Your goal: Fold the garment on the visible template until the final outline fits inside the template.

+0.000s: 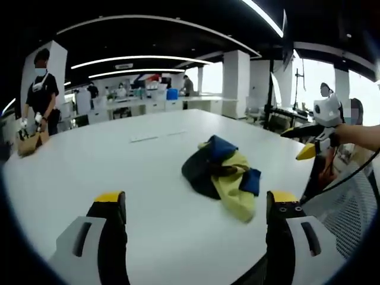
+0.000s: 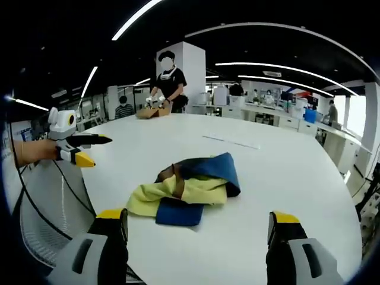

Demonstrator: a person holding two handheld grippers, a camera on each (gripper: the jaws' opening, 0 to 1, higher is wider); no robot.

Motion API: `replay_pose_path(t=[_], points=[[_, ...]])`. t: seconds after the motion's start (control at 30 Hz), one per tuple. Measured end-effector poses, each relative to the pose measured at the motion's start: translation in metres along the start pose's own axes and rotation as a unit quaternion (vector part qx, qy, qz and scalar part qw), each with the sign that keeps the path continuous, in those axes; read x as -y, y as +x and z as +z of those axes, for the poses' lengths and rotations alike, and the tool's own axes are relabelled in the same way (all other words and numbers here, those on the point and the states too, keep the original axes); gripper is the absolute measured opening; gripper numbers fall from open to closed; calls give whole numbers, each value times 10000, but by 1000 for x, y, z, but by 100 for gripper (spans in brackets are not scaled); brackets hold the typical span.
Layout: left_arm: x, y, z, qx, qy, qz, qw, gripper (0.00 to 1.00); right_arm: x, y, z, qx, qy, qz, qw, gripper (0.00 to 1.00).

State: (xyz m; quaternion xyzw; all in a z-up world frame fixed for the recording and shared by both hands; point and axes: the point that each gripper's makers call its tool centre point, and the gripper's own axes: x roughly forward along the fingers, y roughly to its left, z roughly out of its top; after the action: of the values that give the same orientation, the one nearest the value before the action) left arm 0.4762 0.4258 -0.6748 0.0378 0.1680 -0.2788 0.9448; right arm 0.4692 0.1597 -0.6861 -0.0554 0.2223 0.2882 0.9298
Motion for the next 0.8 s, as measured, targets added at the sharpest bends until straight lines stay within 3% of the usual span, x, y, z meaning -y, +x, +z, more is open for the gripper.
replay_pose_path(t=[0.8], points=[[-7,-3,7,58,63,53,9999,94,7,-8,-4,-82,-88,-29,9999,97]])
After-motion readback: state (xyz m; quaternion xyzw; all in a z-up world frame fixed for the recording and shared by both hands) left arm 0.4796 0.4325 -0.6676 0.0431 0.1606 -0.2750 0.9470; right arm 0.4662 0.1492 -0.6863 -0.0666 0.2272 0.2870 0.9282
